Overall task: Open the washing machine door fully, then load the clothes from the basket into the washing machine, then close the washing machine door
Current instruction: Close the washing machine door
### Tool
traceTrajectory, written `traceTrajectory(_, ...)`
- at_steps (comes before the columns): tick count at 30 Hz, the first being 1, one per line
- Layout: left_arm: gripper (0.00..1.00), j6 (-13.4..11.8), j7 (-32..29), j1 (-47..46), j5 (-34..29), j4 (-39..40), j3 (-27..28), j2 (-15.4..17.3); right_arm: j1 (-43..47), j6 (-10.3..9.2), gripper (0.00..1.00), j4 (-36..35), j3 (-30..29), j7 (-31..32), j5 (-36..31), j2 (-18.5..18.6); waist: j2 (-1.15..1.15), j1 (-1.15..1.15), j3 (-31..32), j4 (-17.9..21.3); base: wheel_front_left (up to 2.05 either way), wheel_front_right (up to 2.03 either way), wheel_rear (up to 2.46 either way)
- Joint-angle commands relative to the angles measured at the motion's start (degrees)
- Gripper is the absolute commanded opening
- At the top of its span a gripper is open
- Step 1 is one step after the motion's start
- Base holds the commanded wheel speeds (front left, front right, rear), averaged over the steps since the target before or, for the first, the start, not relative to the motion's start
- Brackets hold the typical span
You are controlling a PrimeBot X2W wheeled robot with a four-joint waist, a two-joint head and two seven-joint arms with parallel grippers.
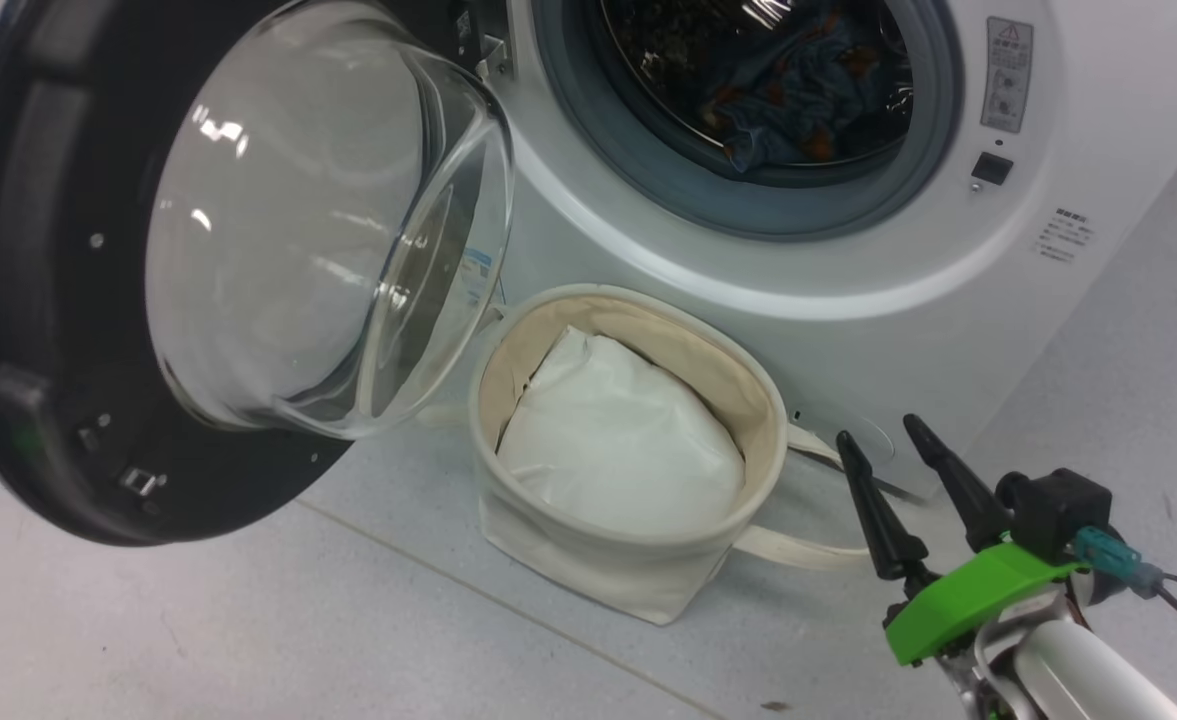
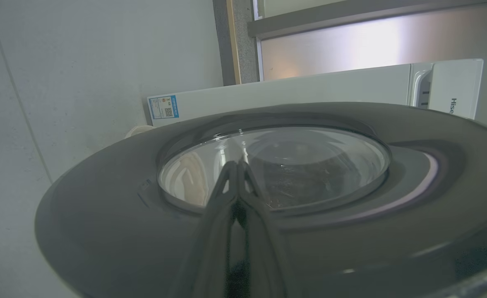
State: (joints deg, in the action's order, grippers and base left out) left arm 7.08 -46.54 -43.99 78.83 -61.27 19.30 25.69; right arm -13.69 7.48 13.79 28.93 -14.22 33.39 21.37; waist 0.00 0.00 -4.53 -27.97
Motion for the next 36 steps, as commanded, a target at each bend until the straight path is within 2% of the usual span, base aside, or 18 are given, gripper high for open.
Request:
traceTrajectory(1, 0.00, 0.4, -1.3, -0.6, 0.6, 2.7, 0.8, 2.8, -0.1, 0.01, 1.00, -1.2, 0.8, -0.7, 0.6, -0.1, 0.00, 0.00, 0.3, -0.1, 0.00, 0.00, 0.00)
traceTrajectory(8, 0.00, -1.5, -5.1, 1.4, -0.2, 7.7, -1.5, 0.5, 0.4, 0.01, 1.00, -1.3, 0.6, -0.8, 1.1, -1.8, 0.00, 0.00, 2.6, 0.1, 0.00, 0.00, 0.00)
traceTrajectory(14, 0.00, -4.0, -8.7, 5.1, 0.5, 15.7, -2.4, -1.6, 3.8, 0.01, 1.00, -2.1, -1.7, -0.8, 1.3, -3.0, 0.00, 0.00, 5.3, 0.3, 0.00, 0.00, 0.00)
traceTrajectory(26, 0.00, -14.3, -12.0, 14.3, -0.4, 37.2, -6.2, -9.0, 8.4, 0.01, 1.00, -4.6, -4.1, -0.8, 1.1, -5.4, 0.00, 0.00, 8.7, 1.8, 0.00, 0.00, 0.00)
traceTrajectory(36, 0.00, -16.0, -10.3, 17.5, -0.8, 46.6, -7.0, -12.6, 8.9, 0.01, 1.00, -6.5, -5.8, -0.8, 0.2, -6.1, 0.00, 0.00, 6.8, 7.9, 0.00, 0.00, 0.00)
